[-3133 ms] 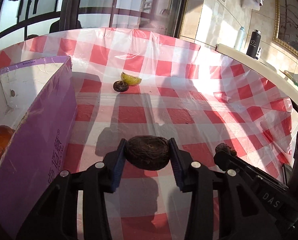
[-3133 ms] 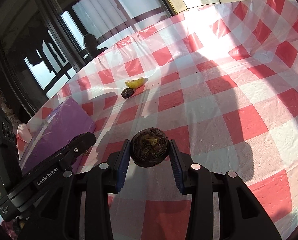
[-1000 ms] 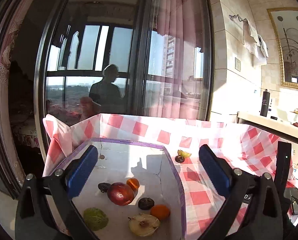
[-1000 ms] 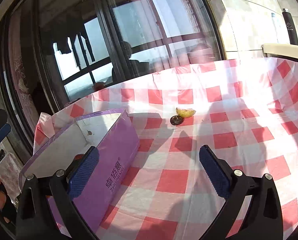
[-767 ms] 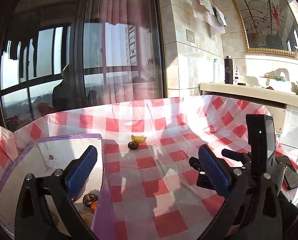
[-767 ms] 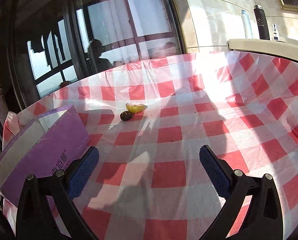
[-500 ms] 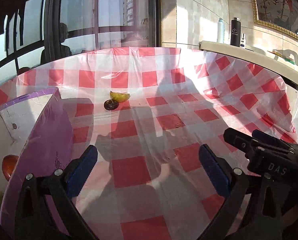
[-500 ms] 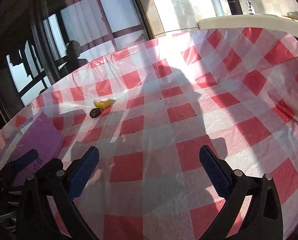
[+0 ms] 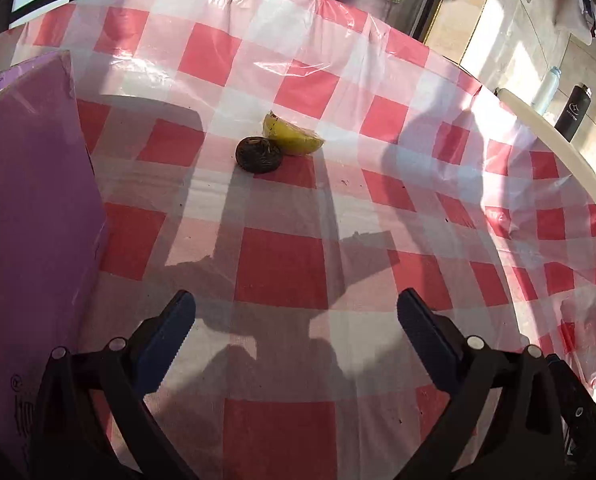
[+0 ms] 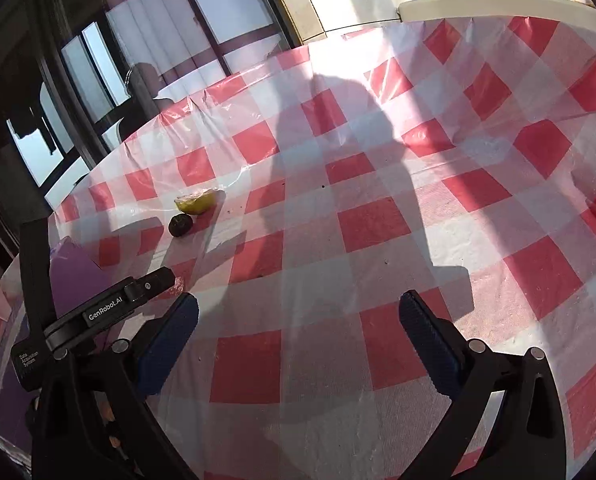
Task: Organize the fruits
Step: 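Move both open tools back over the table toward the remaining fruits, then grasp the wrapped apple half with the right tool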
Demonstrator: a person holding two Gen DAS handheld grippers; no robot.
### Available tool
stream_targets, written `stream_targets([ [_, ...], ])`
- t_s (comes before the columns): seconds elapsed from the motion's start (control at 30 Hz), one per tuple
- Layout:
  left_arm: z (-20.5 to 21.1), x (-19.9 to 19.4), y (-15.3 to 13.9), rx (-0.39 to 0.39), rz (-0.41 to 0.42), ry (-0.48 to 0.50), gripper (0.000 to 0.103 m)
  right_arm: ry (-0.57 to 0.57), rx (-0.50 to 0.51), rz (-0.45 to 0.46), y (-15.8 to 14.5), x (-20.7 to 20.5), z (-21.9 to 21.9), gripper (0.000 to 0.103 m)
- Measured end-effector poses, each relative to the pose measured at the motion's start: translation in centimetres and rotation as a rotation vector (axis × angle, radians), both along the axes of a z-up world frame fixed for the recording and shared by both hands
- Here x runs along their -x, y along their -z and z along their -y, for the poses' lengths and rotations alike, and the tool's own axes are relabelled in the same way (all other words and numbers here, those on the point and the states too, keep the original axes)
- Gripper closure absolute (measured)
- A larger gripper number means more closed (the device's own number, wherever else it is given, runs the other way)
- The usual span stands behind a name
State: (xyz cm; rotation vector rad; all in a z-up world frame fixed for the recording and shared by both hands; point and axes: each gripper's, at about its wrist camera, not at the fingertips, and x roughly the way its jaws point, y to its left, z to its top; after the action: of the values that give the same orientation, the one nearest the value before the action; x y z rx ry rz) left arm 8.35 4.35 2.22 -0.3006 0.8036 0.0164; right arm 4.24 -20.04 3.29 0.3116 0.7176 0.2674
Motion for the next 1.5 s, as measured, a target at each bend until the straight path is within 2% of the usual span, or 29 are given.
stream_targets([
  [0.07, -0.3, 0.1, 0.1, 0.018, -0.001, -0.011, 0.002, -0.019, 0.043, -0.018, 0.1, -2.4, -1.0, 0.005],
  [0.17, -0.3, 0.7, -0.2, 0.017, 0.043, -0.013, 0.002, -0.039, 0.119, -0.036, 0.6, -6.1, -2.8, 0.005],
  [0.27, -1.0, 0.6, -0.3, 0.039, 0.049, -0.047, 0.002, -0.064, 0.138, -0.083, 1.4, -9.7, -4.5, 0.005],
  [0.37, -1.9, 0.6, -0.1, 0.1, 0.056, -0.063, 0.002, -0.083, 0.15, -0.069, 1.2, -12.2, -6.0, 0.005],
  [0.57, -1.6, 0.4, 0.0, 0.088, 0.047, -0.069, 0.002, -0.196, 0.198, -0.07, 1.2, -16.8, -10.2, 0.005],
  [0.67, -1.6, 0.5, 0.0, 0.088, 0.048, -0.069, 0.002, -0.269, 0.255, -0.046, 0.9, -18.2, -12.9, 0.005],
  [0.73, -1.6, 0.5, 0.0, 0.091, 0.049, -0.069, 0.002, -0.32, 0.225, -0.061, 0.7, -19.0, -14.1, 0.005],
  [0.83, -1.7, 0.6, -0.1, 0.098, 0.052, -0.07, 0.002, -0.402, 0.086, -0.124, 0.2, -20.3, -15.6, 0.005],
  [1.0, -1.6, 0.8, -0.2, 0.104, 0.057, -0.068, 0.002, -0.44, 0.127, -0.203, 0.3, -23.4, -19.3, 0.006],
  [1.07, -1.6, 0.8, -0.2, 0.105, 0.058, -0.068, 0.002, -0.452, 0.162, -0.275, 1.2, -24.6, -20.6, 0.01],
  [1.1, -1.6, 0.7, -0.2, 0.107, 0.057, -0.068, 0.002, -0.446, 0.199, -0.252, 1.1, -24.6, -21.2, 0.014],
  [1.13, -1.6, 0.7, -0.2, 0.109, 0.057, -0.07, 0.002, -0.447, 0.257, -0.237, 1.1, -24.4, -21.9, 0.021],
  [1.17, -1.6, 0.8, -0.2, 0.113, 0.057, -0.07, 0.002, -0.458, 0.278, -0.212, 1.0, -24.1, -22.4, 0.035],
  [1.23, -1.6, 0.9, -0.2, 0.116, 0.056, -0.071, 0.002, -0.459, 0.263, -0.202, 0.9, -23.6, -22.0, 0.044],
  [1.3, -1.7, 0.8, -0.2, 0.118, 0.056, -0.071, 0.002, -0.438, 0.227, -0.165, 0.5, -22.7, -20.1, 0.044],
  [1.37, -1.6, 0.9, -0.2, 0.118, 0.055, -0.071, 0.002, -0.411, 0.134, -0.138, 0.2, -21.5, -16.8, 0.044],
  [1.5, -1.7, 0.5, -0.1, 0.119, 0.054, -0.073, 0.002, -0.302, 0.064, -0.074, 0.4, -16.9, -9.2, 0.044],
])
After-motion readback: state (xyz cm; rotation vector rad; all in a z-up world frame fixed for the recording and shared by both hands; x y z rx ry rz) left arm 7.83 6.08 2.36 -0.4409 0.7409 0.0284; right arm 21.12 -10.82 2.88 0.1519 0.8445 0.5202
